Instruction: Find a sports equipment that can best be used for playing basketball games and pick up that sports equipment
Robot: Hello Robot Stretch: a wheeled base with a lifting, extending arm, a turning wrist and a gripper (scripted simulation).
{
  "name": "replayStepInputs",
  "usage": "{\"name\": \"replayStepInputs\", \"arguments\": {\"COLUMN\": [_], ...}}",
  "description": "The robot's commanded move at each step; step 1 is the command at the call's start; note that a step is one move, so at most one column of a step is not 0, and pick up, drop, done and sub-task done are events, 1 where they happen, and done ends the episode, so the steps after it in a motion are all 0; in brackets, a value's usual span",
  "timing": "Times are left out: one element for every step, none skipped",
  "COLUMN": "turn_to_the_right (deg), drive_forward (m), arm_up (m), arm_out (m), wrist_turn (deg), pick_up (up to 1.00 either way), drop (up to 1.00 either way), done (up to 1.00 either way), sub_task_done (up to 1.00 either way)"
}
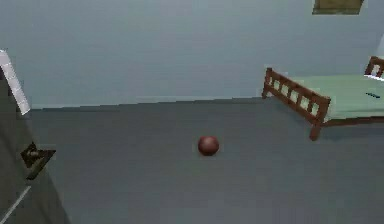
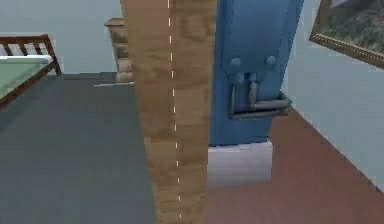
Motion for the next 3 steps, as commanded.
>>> {"name": "replayStepInputs", "arguments": {"turn_to_the_right": [0.0, -45.0, -30.0], "drive_forward": [0.95, 0.0, 0.0], "arm_up": [0.0, 0.0, 0.0], "arm_out": [0.0, 0.0, 0.0], "wrist_turn": [0.0, 0.0, 0.0], "pick_up": [0.0, 0.0, 0.0], "drop": [0.0, 0.0, 0.0], "done": [0.0, 0.0, 0.0], "sub_task_done": [0.0, 0.0, 0.0]}}
